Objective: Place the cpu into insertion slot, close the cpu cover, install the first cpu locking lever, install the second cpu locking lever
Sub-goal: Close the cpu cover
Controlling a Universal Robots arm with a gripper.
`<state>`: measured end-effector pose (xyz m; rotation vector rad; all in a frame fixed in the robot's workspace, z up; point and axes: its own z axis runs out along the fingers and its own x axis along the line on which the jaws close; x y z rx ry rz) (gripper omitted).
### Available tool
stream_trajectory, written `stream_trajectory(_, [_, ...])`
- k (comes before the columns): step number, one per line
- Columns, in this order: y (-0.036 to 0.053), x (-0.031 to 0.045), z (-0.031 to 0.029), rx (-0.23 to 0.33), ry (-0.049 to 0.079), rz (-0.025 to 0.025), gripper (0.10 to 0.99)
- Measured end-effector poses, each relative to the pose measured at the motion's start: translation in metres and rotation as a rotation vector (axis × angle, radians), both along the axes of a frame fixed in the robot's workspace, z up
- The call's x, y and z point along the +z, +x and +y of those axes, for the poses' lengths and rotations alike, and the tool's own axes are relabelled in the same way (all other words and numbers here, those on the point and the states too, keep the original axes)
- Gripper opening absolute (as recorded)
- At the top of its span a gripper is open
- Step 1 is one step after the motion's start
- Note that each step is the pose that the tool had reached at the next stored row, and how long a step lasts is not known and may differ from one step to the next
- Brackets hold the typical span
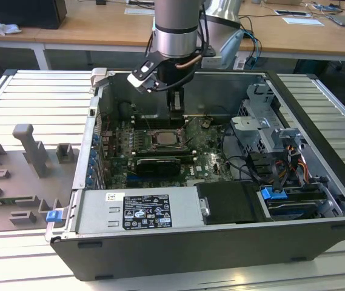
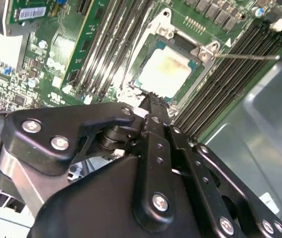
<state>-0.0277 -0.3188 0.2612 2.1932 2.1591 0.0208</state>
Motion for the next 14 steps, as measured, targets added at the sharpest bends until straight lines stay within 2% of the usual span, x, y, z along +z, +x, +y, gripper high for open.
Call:
stream_trajectory(3, [0.0038,0.0059,0.0001,0.000,0.000,0.0031,0.106])
stream_trajectory(5, [0.0086,0.0059,0.0001,0.000,0.001,0.0042,0.106])
stream_trajectory(8, [0.0247,0.0060,0.0000,0.000,0.000,0.0078,0.106])
stream_trajectory(10, [0.0366,0.0061,0.0000,0.000,0.000,0.0120,0.106])
stream_trajectory(11, [0.0407,0.0061,0.0000,0.000,0.000,0.0140,0.106])
stream_trajectory(14, [0.0462,0.0060,0.0002,0.000,0.000,0.0151,0.106])
